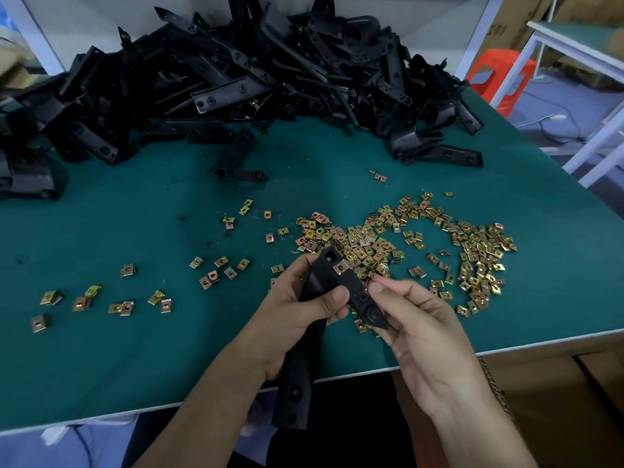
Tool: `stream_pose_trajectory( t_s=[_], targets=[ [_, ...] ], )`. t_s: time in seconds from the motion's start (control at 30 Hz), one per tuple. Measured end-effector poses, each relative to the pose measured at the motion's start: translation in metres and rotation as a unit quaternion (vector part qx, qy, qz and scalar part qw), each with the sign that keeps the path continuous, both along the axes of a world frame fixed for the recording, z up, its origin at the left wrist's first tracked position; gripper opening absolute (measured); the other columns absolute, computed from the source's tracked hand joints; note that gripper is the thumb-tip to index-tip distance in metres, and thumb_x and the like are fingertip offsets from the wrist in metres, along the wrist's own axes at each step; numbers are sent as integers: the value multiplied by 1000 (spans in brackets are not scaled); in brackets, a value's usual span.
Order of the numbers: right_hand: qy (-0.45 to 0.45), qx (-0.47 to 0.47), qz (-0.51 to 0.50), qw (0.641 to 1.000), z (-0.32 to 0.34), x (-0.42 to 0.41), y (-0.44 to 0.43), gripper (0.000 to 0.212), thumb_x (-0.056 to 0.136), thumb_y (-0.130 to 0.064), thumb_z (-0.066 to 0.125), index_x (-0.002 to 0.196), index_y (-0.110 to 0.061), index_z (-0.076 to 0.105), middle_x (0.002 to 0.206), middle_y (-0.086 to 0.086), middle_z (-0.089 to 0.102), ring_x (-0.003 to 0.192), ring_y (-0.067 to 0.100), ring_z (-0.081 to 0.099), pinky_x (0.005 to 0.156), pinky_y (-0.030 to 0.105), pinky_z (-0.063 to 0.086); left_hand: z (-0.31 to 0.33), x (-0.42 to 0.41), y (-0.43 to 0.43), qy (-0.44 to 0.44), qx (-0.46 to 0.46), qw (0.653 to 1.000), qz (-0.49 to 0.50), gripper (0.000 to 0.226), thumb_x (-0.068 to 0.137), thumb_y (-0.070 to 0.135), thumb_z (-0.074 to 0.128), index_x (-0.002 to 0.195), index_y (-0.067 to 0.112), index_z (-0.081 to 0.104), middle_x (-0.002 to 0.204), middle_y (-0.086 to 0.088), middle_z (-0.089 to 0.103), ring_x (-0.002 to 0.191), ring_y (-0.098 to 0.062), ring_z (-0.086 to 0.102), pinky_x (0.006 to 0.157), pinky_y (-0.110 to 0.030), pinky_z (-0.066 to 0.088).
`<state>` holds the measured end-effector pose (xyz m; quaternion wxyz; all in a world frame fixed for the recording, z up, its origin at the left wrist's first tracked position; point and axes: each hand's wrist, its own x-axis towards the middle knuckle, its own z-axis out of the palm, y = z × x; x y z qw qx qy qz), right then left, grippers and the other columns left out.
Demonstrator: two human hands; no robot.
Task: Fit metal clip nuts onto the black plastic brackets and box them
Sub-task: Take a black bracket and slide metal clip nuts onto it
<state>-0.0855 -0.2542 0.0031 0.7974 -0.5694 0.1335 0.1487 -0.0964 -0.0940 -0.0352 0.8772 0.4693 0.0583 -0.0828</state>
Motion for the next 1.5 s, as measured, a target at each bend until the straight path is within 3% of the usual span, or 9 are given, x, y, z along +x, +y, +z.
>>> stream_pose_trajectory(
  t_s=[0.17,0.4,0.73,0.87,1.0,1.13,1.2,1.33,1.5],
  targets=[
    [1,11,-74,997,-3,-7,11,12,68,-16,76,79,-13,81,91,11,77,76,14,71,61,21,57,-1,0,-2,-13,12,1000,9,35,77,8,73,109,11,58,94,-1,74,85,-8,69,72,-18,55],
    [8,72,-151,986,-1,-17,28,6,86,-5,70,90,-3,73,79,8,76,66,12,71,58,19,55,-1,-1,-4,-26,24,999,21,35,77,9,73,108,10,58,93,-1,74,87,-10,69,73,-19,56],
    [-9,43,-150,988,-9,-18,29,7,86,-7,70,91,-2,74,84,11,76,72,15,71,63,21,57,-5,-1,-3,-57,59,996,36,37,76,15,83,104,12,59,93,0,73,86,-11,67,76,-22,56],
    [-14,25,-170,985,-13,-19,33,7,87,-7,71,90,-3,76,87,10,75,78,16,69,80,31,55,-7,-1,-3,-77,81,993,44,32,78,12,76,104,11,58,91,0,74,84,-11,68,76,-23,55],
    [-14,45,-160,986,-15,-24,41,12,87,-6,70,79,-10,78,76,6,70,66,12,60,73,30,49,-8,-2,-3,-81,96,990,58,32,79,13,76,103,9,54,87,-7,73,77,-18,68,77,-26,55],
    [-33,33,-167,985,-19,-26,42,6,86,-10,72,82,-11,78,74,5,67,68,13,58,73,26,51,-6,-2,-3,-82,79,992,57,39,77,16,78,105,6,53,88,-10,72,75,-20,69,75,-26,56],
    [-49,22,-163,985,-21,-28,41,4,84,-14,74,86,-12,78,77,4,70,72,12,63,72,21,54,-6,-3,-3,-79,71,993,55,35,78,12,77,105,7,54,90,-9,73,78,-18,69,74,-26,56],
    [-80,-8,-162,984,-22,-31,43,23,71,-28,79,92,-18,79,91,4,77,87,14,72,76,18,54,-6,-3,-3,-71,60,994,51,33,81,8,78,106,9,56,95,-5,73,90,-16,69,78,-27,57],
    [-112,-31,-142,983,-21,-32,41,21,74,-28,77,94,-26,78,96,-1,78,87,10,74,72,13,53,-4,-4,-3,-56,30,997,49,36,80,9,75,111,6,57,100,-10,73,94,-18,70,80,-25,57]
  ],
)
